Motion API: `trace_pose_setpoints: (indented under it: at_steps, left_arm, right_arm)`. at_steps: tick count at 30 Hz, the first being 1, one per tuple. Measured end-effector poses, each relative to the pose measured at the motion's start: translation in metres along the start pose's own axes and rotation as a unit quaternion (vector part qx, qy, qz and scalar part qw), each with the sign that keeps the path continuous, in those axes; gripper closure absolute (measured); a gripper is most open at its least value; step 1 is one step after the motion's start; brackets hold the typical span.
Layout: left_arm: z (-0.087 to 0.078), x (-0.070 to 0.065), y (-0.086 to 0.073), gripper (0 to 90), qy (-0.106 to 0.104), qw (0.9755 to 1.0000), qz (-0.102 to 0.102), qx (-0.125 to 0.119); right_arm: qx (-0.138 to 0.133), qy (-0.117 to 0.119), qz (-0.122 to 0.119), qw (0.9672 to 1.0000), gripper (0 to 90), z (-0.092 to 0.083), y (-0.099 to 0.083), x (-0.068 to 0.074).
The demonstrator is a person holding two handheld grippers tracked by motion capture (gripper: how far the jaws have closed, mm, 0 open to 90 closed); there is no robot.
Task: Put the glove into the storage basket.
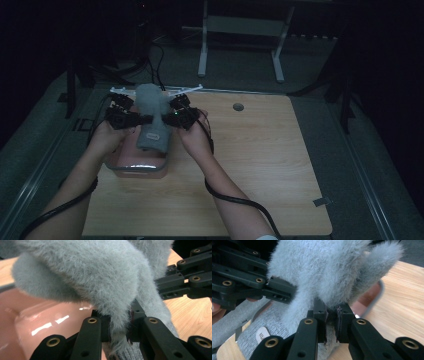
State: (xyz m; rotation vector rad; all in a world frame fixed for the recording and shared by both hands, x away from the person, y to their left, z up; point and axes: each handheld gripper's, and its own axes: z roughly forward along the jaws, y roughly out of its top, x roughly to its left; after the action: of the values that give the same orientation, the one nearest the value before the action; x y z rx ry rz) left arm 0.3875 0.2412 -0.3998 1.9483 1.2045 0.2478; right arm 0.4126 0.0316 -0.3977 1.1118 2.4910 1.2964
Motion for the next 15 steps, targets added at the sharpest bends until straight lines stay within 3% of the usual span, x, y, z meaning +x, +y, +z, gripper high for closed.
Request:
trace_pose_setpoints:
  at_steps: [4,8,15]
  left_arm:
    - [0.003,0.017,-0.014,77.8,0.005,0.9998,-0.019,0.008]
    - [0.014,0.029,-0.028,77.8,0.012,0.9990,-0.028,0.032]
    - [0.041,0.040,-0.047,77.7,0.026,0.9962,-0.041,0.072]
  right_arm:
    - [0.013,0.006,0.002,0.9999,81.6,0.021,0.001,0.008]
    - [0.038,0.007,0.007,0.9992,81.6,0.045,-0.008,0.009]
    - [0.088,-0.009,0.010,0.9960,81.6,0.080,-0.025,0.006]
